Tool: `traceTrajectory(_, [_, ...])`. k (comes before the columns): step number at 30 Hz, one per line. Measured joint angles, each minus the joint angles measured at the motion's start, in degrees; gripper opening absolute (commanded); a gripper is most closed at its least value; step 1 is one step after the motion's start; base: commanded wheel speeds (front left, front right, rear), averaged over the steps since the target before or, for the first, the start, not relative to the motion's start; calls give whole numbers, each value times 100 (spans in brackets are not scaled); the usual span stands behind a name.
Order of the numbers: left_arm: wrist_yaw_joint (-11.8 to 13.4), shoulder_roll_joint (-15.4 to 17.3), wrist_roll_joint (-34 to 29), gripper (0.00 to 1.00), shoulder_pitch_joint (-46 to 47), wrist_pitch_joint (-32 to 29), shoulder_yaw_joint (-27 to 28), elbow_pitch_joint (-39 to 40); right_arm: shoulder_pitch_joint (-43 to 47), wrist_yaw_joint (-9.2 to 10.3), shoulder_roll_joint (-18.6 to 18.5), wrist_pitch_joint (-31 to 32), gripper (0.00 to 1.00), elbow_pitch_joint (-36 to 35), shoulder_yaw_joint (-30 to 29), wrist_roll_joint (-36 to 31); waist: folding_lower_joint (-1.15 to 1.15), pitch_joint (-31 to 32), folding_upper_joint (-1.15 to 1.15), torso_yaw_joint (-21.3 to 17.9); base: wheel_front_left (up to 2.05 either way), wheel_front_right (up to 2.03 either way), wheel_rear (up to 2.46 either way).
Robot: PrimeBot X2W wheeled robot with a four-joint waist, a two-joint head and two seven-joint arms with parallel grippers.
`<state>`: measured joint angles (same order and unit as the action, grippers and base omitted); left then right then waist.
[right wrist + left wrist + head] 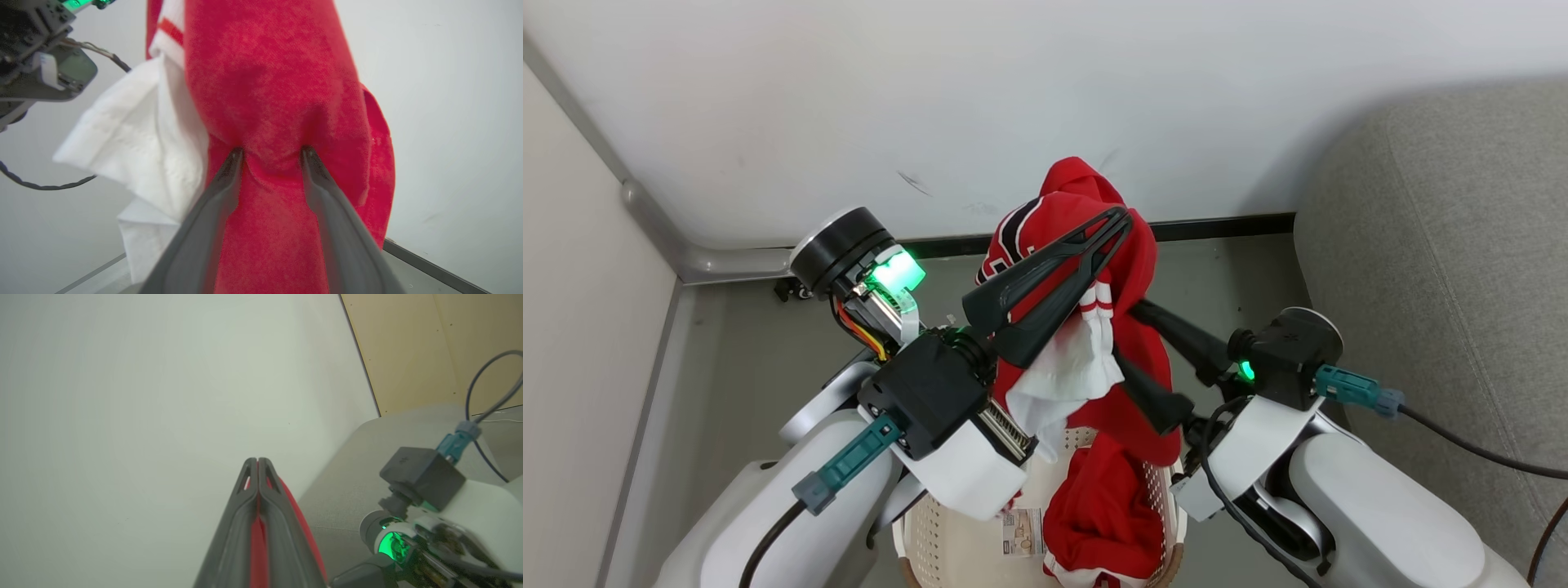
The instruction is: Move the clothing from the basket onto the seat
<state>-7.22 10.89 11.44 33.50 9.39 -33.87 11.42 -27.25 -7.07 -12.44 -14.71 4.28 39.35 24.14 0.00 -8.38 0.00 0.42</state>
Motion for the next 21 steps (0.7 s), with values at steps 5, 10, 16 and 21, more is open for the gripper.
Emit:
traceTrajectory(5, [0, 12, 0, 0, 1, -25, -45, 24, -29, 0, -4, 0, 0, 5, 36, 3, 0, 14, 0, 3, 0, 0, 0])
traceTrajectory(10, [0, 27, 5, 0, 1, -42, -74, 9, -30, 0, -20, 0, 0, 5, 75, 5, 0, 32, 0, 1, 0, 0, 0])
traceTrajectory(16, [-1, 53, 74, 0, -4, -154, -40, -147, -31, 0, -23, 0, 0, -4, 41, 7, 0, 51, 0, -12, 0, 0, 0])
traceTrajectory(21, [7, 47, 196, 45, -20, -182, 59, -219, -30, 0, -29, 0, 0, -12, -100, 5, 0, 41, 0, -34, 0, 0, 0])
